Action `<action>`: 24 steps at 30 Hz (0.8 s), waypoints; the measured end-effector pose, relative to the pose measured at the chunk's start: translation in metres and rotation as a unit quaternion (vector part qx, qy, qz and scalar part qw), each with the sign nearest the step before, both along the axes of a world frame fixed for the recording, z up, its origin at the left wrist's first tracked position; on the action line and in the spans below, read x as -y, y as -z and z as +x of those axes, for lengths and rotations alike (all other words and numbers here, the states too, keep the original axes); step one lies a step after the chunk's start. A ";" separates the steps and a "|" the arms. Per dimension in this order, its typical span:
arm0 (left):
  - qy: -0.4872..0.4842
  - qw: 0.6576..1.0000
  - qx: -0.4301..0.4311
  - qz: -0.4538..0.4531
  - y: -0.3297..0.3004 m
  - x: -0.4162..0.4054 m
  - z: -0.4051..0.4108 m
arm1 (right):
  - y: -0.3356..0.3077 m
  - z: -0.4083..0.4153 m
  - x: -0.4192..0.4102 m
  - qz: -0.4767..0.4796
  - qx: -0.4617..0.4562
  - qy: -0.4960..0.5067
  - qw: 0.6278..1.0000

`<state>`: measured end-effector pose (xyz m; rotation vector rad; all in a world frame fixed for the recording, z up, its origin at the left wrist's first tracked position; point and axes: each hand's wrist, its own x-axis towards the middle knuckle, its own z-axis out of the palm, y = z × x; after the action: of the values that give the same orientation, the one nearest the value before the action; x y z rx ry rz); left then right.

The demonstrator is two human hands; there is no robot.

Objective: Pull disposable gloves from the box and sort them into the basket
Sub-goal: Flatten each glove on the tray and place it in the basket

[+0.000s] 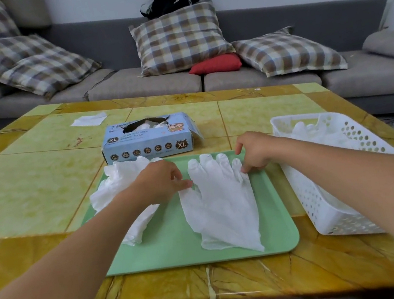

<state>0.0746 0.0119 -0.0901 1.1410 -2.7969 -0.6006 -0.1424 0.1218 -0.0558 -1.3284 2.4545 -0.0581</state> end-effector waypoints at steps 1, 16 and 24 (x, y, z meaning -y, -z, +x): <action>0.008 1.000 -0.012 0.017 -0.002 0.001 0.001 | -0.001 0.000 -0.001 -0.009 0.038 0.014 0.999; 0.060 0.996 -0.026 -0.056 0.001 -0.005 0.003 | -0.008 -0.010 0.001 -0.118 0.140 0.070 0.981; 0.047 0.992 -0.025 -0.117 0.002 -0.017 -0.001 | -0.001 -0.006 0.018 -0.168 0.037 -0.015 0.985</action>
<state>0.0733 0.0293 -0.0923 0.9413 -2.7981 -0.2902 -0.1488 0.1035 -0.0551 -1.4646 2.4361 -0.5251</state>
